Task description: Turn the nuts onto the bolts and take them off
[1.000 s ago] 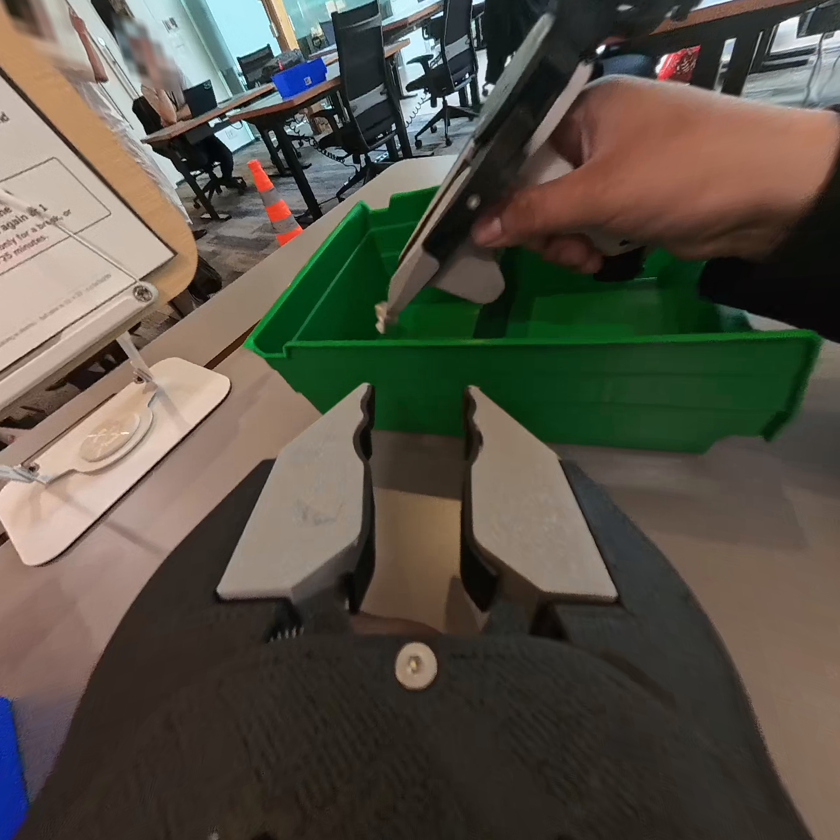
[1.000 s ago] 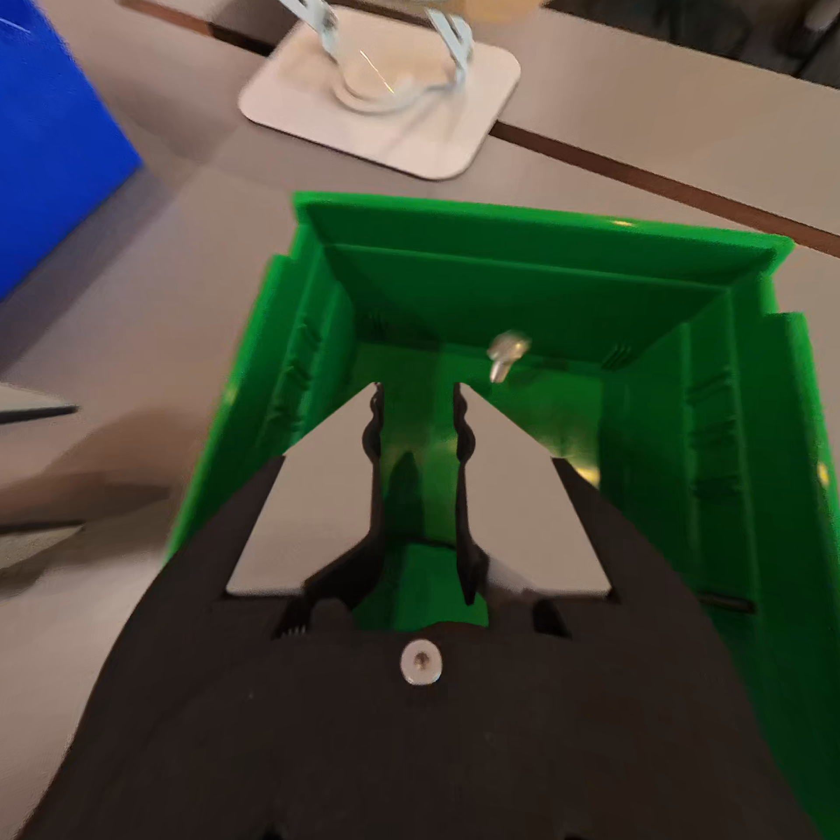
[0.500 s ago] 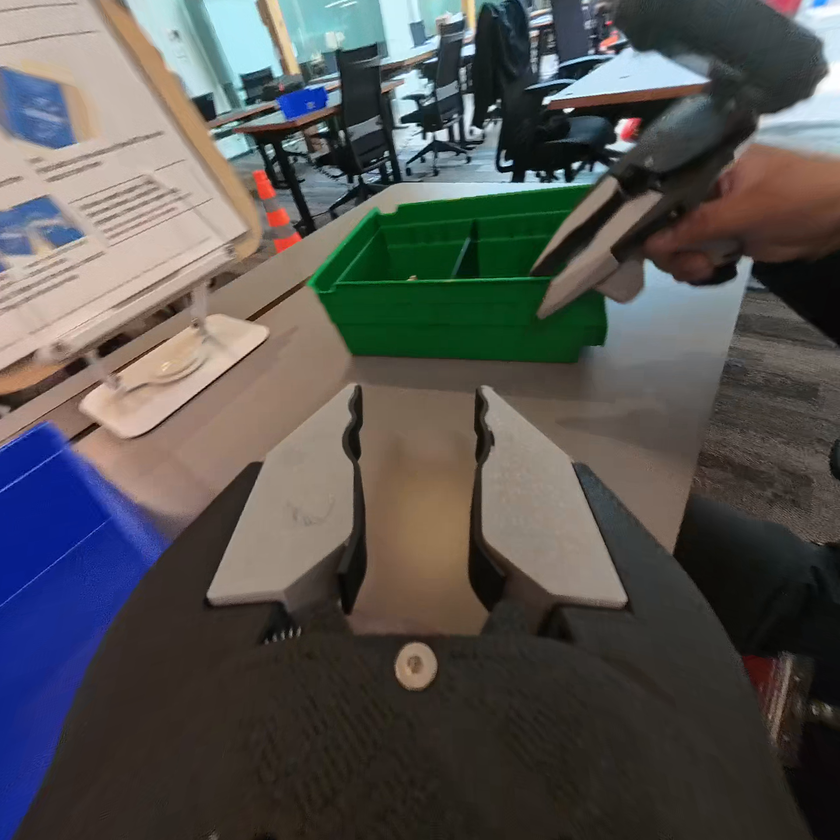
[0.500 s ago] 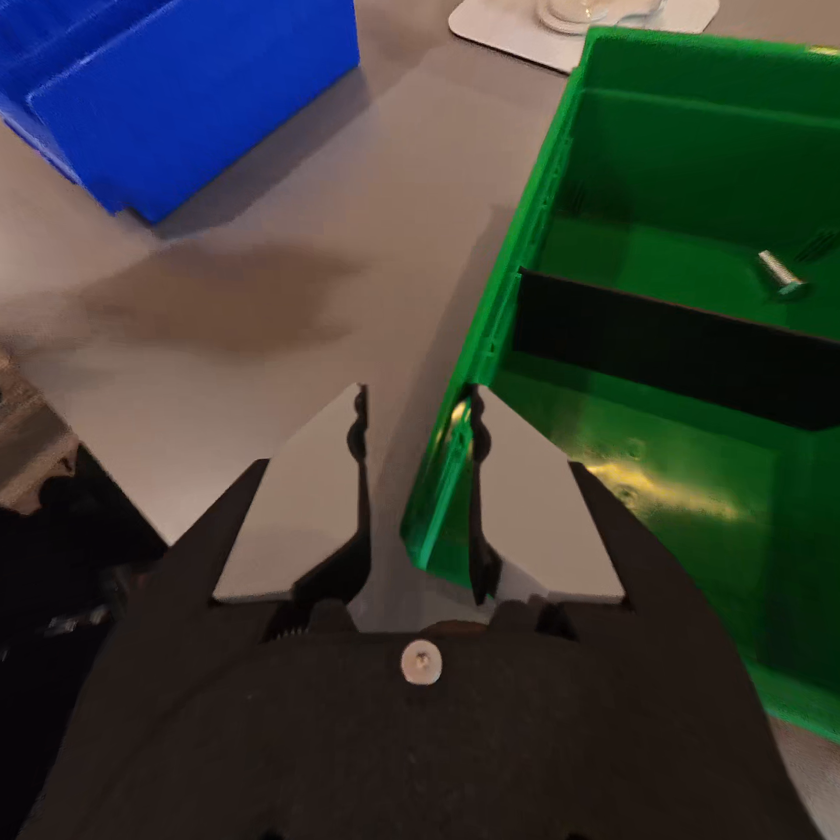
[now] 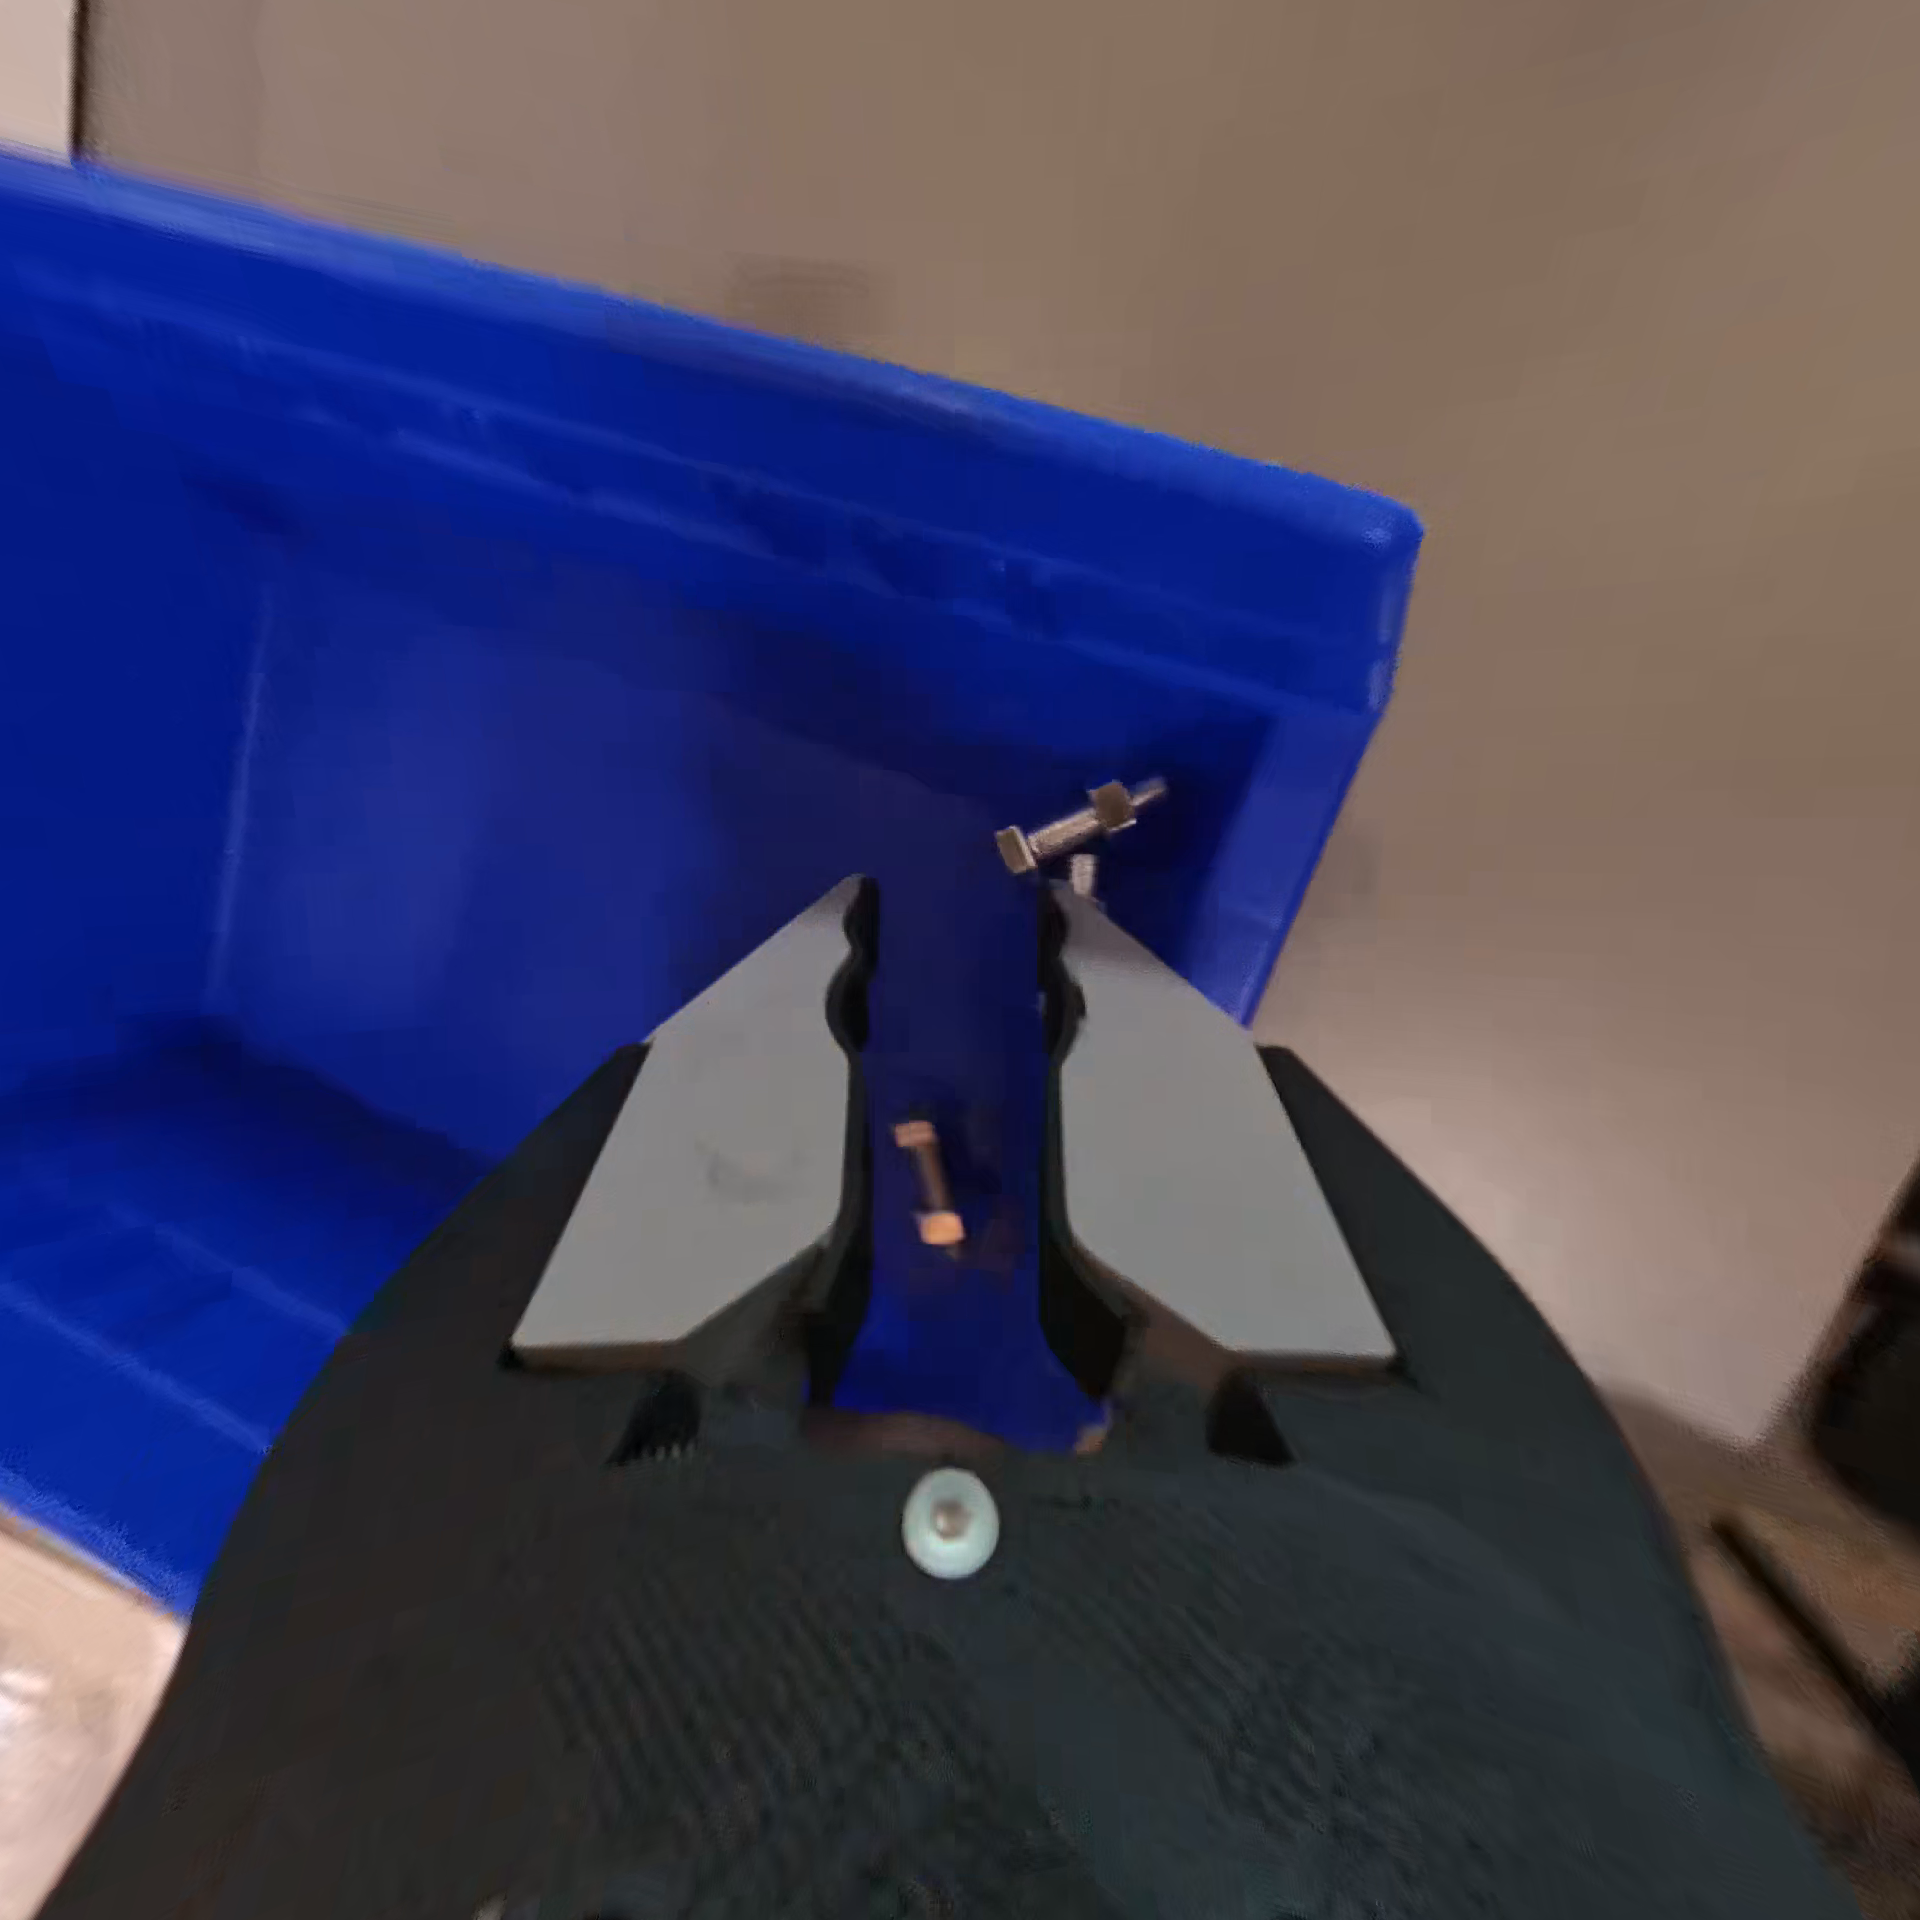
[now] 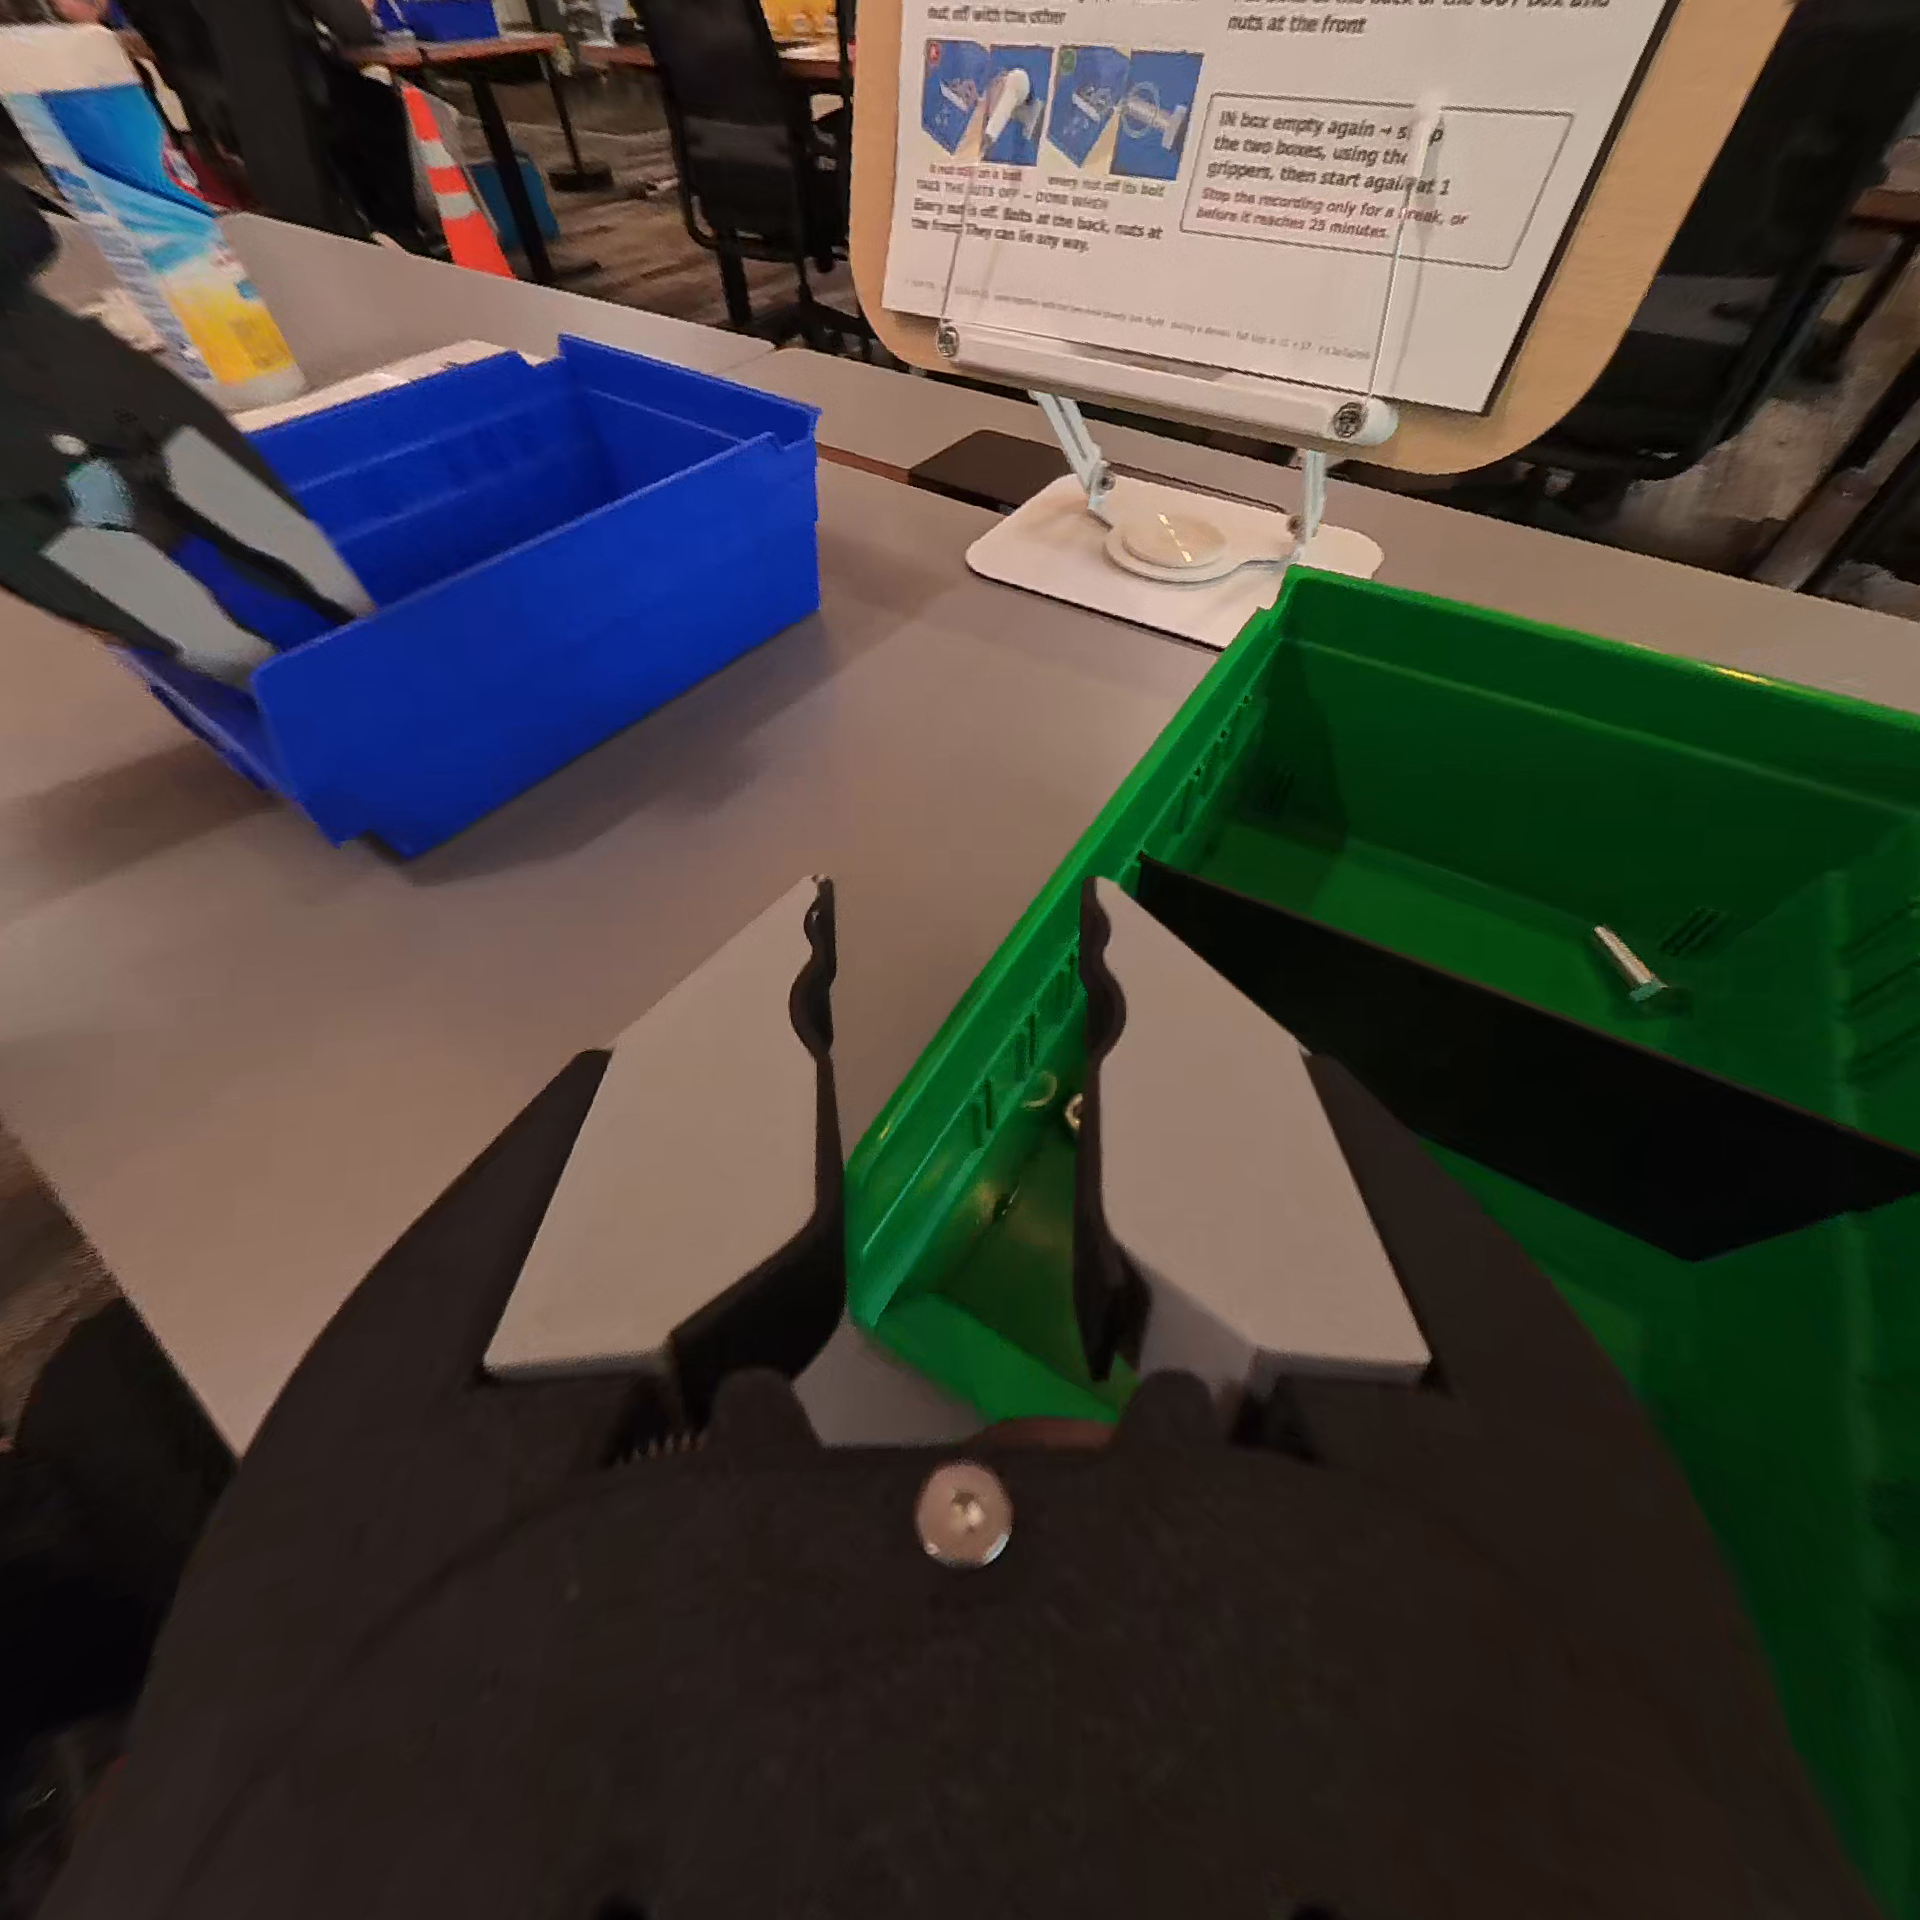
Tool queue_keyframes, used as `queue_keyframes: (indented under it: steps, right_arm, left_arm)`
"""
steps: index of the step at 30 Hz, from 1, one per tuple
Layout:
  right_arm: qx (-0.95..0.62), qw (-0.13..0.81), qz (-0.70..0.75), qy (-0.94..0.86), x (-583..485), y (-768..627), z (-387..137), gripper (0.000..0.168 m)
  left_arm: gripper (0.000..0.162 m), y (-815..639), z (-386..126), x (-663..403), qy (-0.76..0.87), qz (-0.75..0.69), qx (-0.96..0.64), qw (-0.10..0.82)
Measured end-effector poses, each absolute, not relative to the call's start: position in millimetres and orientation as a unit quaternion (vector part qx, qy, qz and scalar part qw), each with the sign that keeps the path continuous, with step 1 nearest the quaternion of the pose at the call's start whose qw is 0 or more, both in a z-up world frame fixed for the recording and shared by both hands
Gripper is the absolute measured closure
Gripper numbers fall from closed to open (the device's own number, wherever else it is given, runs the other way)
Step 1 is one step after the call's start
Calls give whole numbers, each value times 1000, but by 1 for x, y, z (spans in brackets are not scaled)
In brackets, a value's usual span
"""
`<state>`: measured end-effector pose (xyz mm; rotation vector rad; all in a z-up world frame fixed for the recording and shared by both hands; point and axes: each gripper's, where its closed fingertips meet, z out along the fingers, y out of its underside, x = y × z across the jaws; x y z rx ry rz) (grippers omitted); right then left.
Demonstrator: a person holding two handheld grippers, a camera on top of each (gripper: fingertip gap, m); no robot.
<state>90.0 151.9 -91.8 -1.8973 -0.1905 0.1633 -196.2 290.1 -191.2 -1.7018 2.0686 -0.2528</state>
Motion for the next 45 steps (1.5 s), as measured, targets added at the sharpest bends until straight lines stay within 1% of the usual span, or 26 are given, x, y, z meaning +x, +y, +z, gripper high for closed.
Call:
queue_keyframes:
  steps: [3,5,6,7,8,10,11,13,18,19,23,26,29,32,33,35,36,39,42,45]
  right_arm:
    - [-814,570,75,-84,92,144,-95,124]
    - [-818,563,81,-88,93,140,-99,124]
    - [-820,559,86,-90,93,138,-101,123]
    - [-821,556,89,-88,94,136,-103,122]
    - [-822,555,91,-85,96,135,-105,121]
    - [-822,555,100,-77,101,131,-107,121]
    - [-821,557,107,-72,102,129,-107,121]
    - [-817,561,120,-64,106,125,-106,121]
    - [-809,568,142,-54,109,116,-106,124]
    - [-809,567,145,-55,109,115,-107,124]
    - [-808,565,154,-61,104,109,-110,124]
    - [-807,565,157,-73,98,105,-111,124]
    - [-802,570,157,-79,93,104,-106,124]
    - [-790,579,178,-93,78,104,-96,124]
    - [-787,581,182,-99,71,105,-93,124]
    - [-781,586,186,-113,59,108,-86,124]
    - [-777,589,188,-121,51,110,-83,124]
    - [-764,596,200,-144,30,116,-72,124]
    - [-750,605,216,-157,17,122,-62,123]
    - [-733,619,230,-166,15,122,-48,122]
  left_arm:
    - [137,282,-190,-185,816,-98,-532,202]
    - [146,278,-193,-182,843,-101,-498,179]
    - [148,273,-197,-182,855,-103,-483,159]
    - [156,269,-203,-184,866,-100,-471,135]
    - [161,268,-211,-186,875,-88,-461,115]
    - [158,268,-221,-186,886,-74,-448,88]
    - [153,268,-224,-185,887,-71,-449,83]
    - [150,271,-232,-186,888,-57,-452,68]
    - [152,271,-232,-185,888,-87,-450,51]
    - [155,273,-231,-186,886,-84,-453,49]
    - [155,289,-220,-185,868,-89,-479,97]
    - [154,301,-190,-176,841,-120,-494,184]
    - [154,312,-141,-160,787,-173,-503,313]
    - [154,327,-72,-139,672,-251,-519,464]
    - [154,330,-52,-135,633,-272,-528,497]
    - [155,322,-20,-125,572,-316,-537,534]
    - [155,310,-7,-118,551,-343,-537,539]
    - [156,246,15,-85,532,-441,-507,514]
    - [156,185,13,-48,529,-522,-479,467]
    - [155,148,0,-16,523,-578,-461,423]
